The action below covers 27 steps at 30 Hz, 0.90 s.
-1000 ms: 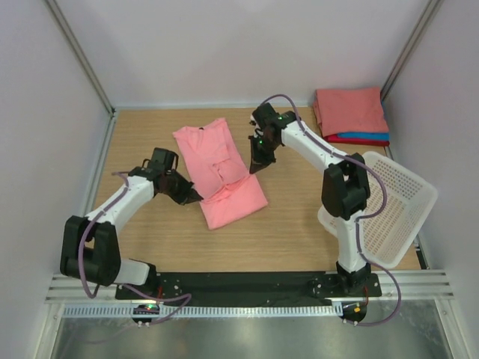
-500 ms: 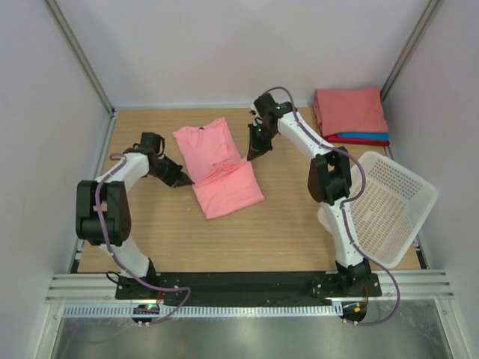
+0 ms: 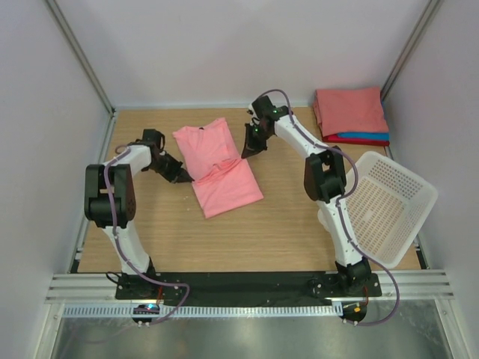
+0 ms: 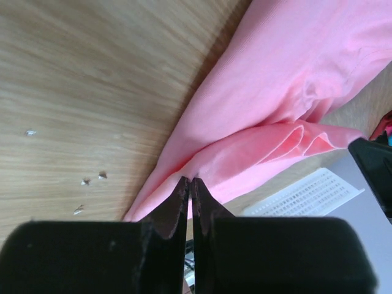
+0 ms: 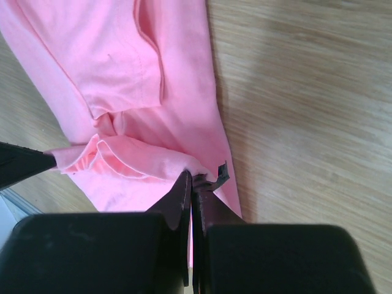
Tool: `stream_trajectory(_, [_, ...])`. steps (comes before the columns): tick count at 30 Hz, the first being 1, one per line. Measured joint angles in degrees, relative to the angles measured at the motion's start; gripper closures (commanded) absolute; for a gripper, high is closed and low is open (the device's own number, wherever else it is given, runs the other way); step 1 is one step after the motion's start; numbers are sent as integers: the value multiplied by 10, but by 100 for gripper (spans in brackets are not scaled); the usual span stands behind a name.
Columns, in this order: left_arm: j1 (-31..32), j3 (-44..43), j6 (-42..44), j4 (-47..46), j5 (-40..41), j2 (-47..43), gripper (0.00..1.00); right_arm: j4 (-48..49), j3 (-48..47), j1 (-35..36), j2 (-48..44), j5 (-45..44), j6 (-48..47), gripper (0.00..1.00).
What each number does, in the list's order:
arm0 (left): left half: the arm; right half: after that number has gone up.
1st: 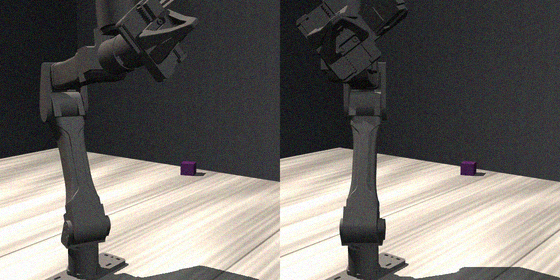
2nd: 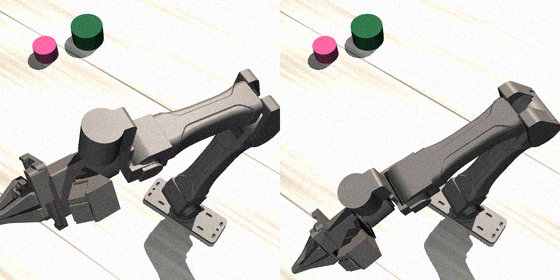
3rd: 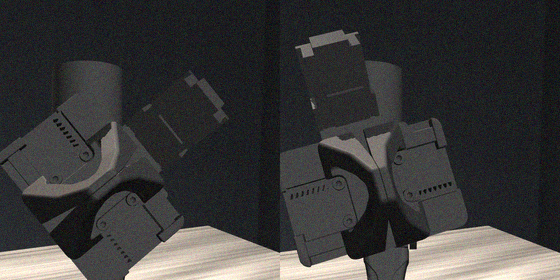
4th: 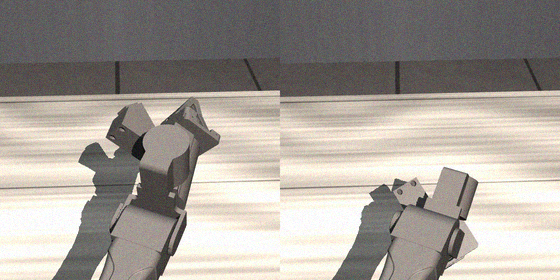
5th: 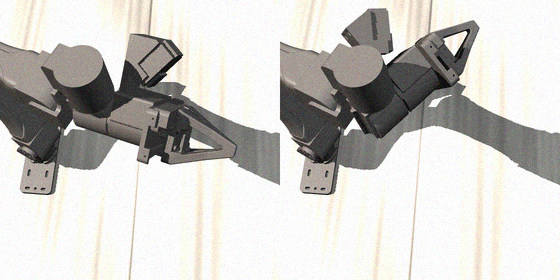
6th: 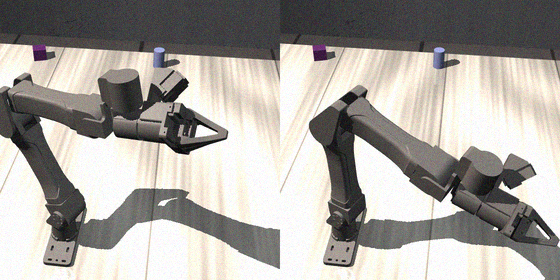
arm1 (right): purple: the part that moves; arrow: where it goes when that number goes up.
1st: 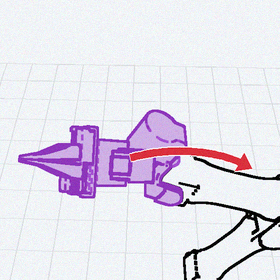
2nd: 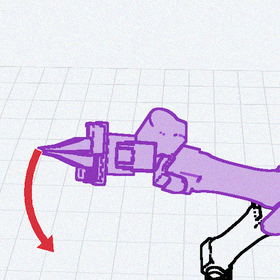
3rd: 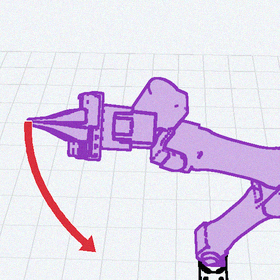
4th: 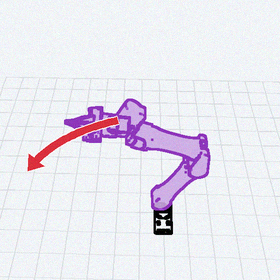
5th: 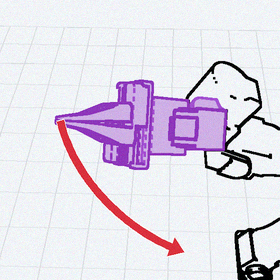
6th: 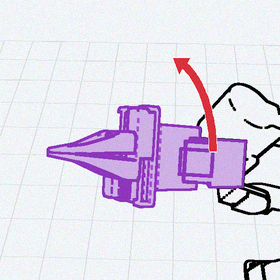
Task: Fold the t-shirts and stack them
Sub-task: Fold the tshirt
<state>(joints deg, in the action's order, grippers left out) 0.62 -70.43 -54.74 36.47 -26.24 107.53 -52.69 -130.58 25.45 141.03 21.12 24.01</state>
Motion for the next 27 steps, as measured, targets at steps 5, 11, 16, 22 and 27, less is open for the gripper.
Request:
stream_trajectory(5, [0,-35,20,-1,-6,28,75,12,-4,-6,26,13,8,84])
stream_trajectory(11, [0,-69,56,2,43,7,70,21,-17,-14,40,20,26,56])
stream_trajectory(16, [17,-59,88,11,98,-76,72,27,-16,-23,34,19,27,62])
stream_trajectory(22, [83,-17,103,-14,94,-111,78,28,20,-28,-17,17,19,69])
stream_trajectory(27, [98,-8,108,-26,83,-42,78,23,62,-30,-53,31,-5,68])
